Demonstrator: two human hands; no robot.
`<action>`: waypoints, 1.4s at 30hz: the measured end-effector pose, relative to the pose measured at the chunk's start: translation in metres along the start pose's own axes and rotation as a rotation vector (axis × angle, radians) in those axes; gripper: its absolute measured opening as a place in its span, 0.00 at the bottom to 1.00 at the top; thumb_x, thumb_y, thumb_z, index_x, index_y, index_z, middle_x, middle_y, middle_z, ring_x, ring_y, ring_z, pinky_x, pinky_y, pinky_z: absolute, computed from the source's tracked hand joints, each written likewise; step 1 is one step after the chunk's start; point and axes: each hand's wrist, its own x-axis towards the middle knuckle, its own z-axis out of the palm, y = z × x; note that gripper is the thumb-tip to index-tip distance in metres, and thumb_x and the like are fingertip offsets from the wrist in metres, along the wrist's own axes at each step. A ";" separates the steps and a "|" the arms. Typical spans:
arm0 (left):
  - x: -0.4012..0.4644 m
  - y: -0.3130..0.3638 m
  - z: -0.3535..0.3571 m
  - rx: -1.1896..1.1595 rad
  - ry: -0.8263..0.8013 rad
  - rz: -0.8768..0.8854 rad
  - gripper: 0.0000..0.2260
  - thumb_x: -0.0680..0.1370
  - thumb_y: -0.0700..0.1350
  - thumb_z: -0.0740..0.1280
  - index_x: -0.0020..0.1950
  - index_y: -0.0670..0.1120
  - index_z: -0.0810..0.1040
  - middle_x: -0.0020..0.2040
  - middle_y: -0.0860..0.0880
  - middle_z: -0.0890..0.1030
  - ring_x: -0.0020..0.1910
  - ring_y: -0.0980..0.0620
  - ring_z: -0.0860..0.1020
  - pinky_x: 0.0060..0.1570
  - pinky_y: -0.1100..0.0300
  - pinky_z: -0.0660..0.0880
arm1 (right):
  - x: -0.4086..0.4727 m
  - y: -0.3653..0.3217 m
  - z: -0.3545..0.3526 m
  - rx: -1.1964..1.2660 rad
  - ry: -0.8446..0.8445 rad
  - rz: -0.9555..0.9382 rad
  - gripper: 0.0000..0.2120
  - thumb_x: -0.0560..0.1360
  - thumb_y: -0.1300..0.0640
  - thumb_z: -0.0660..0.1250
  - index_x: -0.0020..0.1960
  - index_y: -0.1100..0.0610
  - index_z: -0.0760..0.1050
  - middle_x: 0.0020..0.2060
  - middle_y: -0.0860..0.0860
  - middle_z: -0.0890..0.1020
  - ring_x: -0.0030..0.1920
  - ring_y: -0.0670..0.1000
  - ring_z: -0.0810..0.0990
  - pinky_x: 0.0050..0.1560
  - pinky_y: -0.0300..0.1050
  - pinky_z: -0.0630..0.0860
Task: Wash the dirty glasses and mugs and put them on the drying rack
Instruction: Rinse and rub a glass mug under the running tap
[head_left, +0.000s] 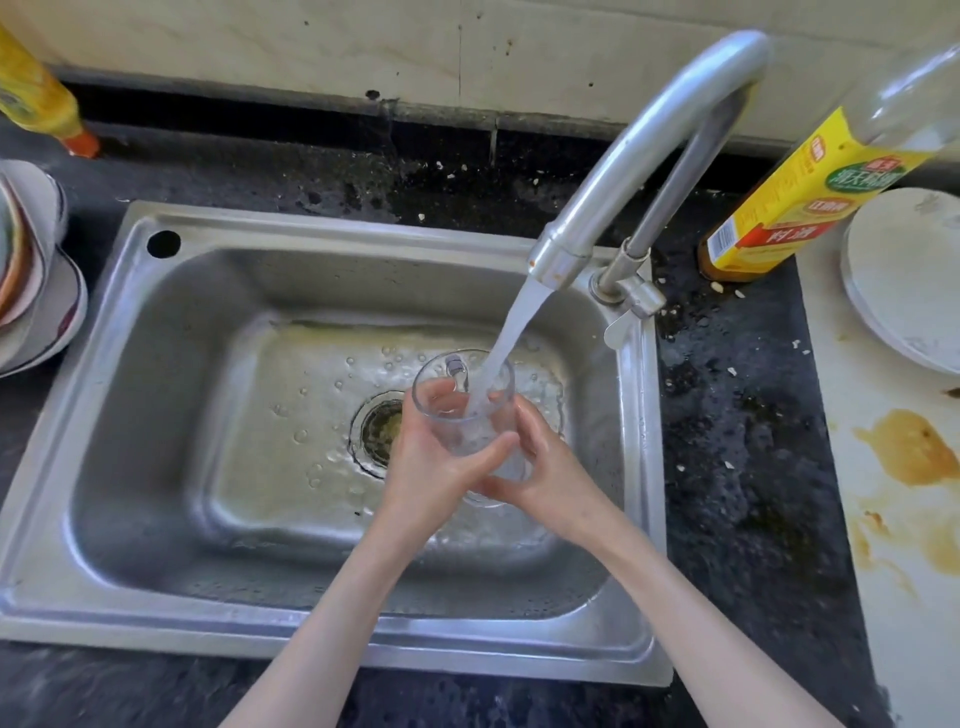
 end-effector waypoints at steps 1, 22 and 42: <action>0.000 0.000 -0.001 0.034 -0.006 0.026 0.35 0.57 0.58 0.75 0.60 0.46 0.69 0.53 0.53 0.78 0.54 0.58 0.78 0.57 0.58 0.73 | -0.001 -0.001 -0.005 0.059 -0.038 0.014 0.34 0.68 0.64 0.75 0.69 0.48 0.64 0.62 0.40 0.74 0.64 0.39 0.71 0.68 0.42 0.66; -0.012 0.026 -0.001 0.230 -0.047 0.143 0.31 0.60 0.53 0.78 0.58 0.52 0.67 0.51 0.60 0.75 0.51 0.68 0.73 0.48 0.78 0.66 | 0.019 -0.044 -0.075 1.252 0.343 0.359 0.10 0.79 0.65 0.57 0.59 0.63 0.69 0.49 0.56 0.78 0.48 0.54 0.78 0.45 0.47 0.76; -0.006 0.085 0.000 0.233 -0.028 0.199 0.28 0.62 0.47 0.80 0.53 0.58 0.66 0.52 0.64 0.74 0.52 0.71 0.72 0.48 0.76 0.67 | 0.007 -0.103 -0.136 1.387 0.319 0.313 0.10 0.79 0.63 0.56 0.54 0.69 0.70 0.46 0.61 0.77 0.46 0.56 0.78 0.44 0.46 0.75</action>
